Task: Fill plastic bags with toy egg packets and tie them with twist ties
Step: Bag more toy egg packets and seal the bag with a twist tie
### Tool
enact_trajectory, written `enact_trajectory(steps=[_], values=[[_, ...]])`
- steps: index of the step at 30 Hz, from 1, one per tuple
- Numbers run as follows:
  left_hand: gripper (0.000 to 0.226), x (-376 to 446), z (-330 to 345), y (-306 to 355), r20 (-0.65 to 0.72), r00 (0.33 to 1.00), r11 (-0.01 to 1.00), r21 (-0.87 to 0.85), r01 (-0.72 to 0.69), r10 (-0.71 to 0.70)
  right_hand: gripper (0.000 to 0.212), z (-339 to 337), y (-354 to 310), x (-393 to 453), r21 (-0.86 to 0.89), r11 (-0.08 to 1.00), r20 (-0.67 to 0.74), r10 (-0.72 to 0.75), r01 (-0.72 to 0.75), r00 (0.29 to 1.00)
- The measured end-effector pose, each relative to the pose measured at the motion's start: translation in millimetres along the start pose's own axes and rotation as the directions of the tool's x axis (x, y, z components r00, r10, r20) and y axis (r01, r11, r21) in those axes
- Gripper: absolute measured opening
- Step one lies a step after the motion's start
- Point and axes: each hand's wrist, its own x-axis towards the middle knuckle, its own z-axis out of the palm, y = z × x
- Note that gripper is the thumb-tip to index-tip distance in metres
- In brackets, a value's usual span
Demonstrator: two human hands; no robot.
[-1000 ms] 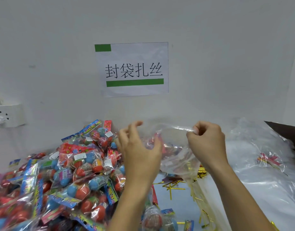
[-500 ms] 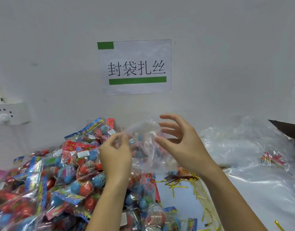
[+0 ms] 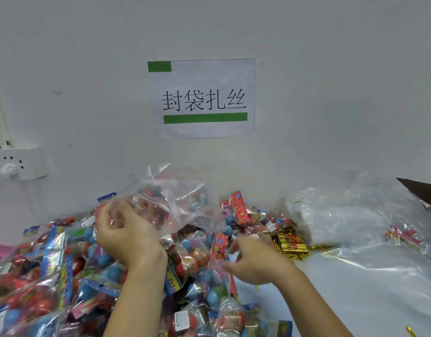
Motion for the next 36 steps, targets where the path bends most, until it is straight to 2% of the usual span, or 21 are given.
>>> enact_trajectory(steps=[1,3,5,11,16,21,23,26,28,30,33,36], values=[[0.026,1,0,1,-0.008,1.0,1.0,-0.001,-0.007,0.007,0.062,4,-1,1,-0.045,0.999,0.099,0.005,0.0,0.995],[0.025,3,-1,2,-0.023,1.0,1.0,0.003,-0.01,0.011,0.091,14,-3,2,-0.063,0.998,0.208,-0.012,0.026,0.978],[0.023,5,-3,1,-0.026,1.0,1.0,-0.007,0.001,-0.001,0.1,24,-6,3,0.004,0.998,0.217,-0.056,0.057,0.975],[0.019,9,-4,-2,-0.015,1.0,1.0,-0.015,0.003,-0.003,0.088,14,4,2,0.177,0.984,0.13,-0.023,0.0,0.991],[0.021,7,-2,-2,-0.022,1.0,1.0,0.002,-0.014,0.014,0.074,-13,47,-1,0.046,0.994,0.042,0.1,-0.102,0.994],[0.022,7,-2,-2,-0.022,1.0,0.999,0.025,-0.021,0.022,0.08,-27,78,-4,-0.058,0.984,-0.022,0.17,-0.171,0.985],[0.024,6,-1,-2,-0.016,1.0,0.999,0.038,-0.025,0.025,0.073,-33,81,-4,-0.021,0.988,-0.119,0.15,-0.154,0.981],[0.025,4,-1,-2,-0.004,0.999,0.998,0.055,-0.035,0.035,0.048,-36,66,-4,0.102,0.995,-0.209,0.037,-0.016,0.977],[0.023,3,-2,-3,0.011,1.0,0.999,0.038,-0.029,0.029,0.036,-31,49,-4,0.122,0.991,-0.177,-0.041,0.063,0.983],[0.02,4,-3,-5,0.029,0.999,0.999,0.03,-0.018,0.018,0.035,-19,32,-2,0.073,0.991,-0.097,-0.103,0.11,0.99],[0.02,5,-3,-8,0.039,0.999,0.999,0.041,-0.016,0.015,0.052,6,14,4,-0.039,0.994,-0.016,-0.103,0.102,0.995],[0.019,4,-2,-8,0.045,0.999,0.998,0.055,-0.023,0.02,0.065,24,9,7,-0.067,0.996,0.075,-0.059,0.064,0.995]])
